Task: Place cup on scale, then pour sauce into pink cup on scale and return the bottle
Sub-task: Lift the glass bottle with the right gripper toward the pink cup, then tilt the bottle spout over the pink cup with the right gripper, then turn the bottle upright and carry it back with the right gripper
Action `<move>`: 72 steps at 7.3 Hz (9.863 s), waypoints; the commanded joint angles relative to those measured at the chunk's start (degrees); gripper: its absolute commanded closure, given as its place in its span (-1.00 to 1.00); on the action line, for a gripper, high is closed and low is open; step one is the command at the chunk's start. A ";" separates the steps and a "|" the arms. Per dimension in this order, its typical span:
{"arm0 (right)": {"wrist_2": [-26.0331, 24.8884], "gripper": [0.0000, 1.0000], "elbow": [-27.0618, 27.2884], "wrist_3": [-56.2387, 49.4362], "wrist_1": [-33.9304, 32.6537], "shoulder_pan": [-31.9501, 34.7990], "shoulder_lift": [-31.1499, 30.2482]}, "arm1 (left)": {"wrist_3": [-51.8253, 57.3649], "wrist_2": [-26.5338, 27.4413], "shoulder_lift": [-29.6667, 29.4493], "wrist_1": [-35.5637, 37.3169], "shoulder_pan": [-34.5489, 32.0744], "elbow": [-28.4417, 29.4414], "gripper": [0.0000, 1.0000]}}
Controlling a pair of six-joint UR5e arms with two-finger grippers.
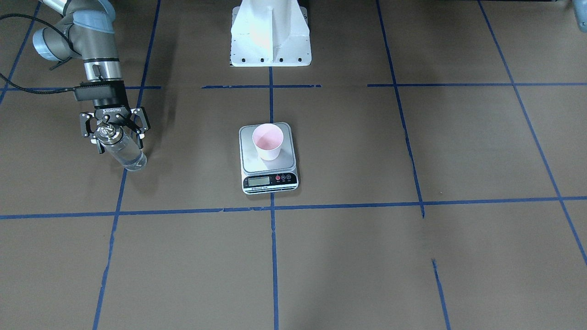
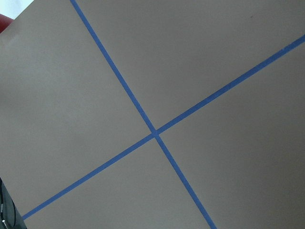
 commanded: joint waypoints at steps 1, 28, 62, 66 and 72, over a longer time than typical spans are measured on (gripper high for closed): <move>0.00 -1.00 -0.05 -0.12 -0.08 0.60 0.78 | -0.03 0.28 -0.06 -0.02 0.00 -0.09 -1.00; -29.97 1.00 3.39 -48.45 -42.35 -5.29 28.36 | 6.74 -11.06 3.54 -3.53 -6.24 12.83 -1.00; -39.64 1.00 -10.16 -60.64 -33.48 -4.94 33.56 | 6.47 -10.88 2.66 -3.18 -6.15 12.92 -1.00; -33.15 1.00 -9.98 -45.78 -26.12 -5.11 33.38 | 6.21 -10.79 2.93 -3.18 -6.24 12.92 -1.00; -18.13 1.00 2.83 -11.67 -21.88 -3.98 19.99 | 6.12 -10.53 2.66 -3.18 -6.33 11.25 -1.00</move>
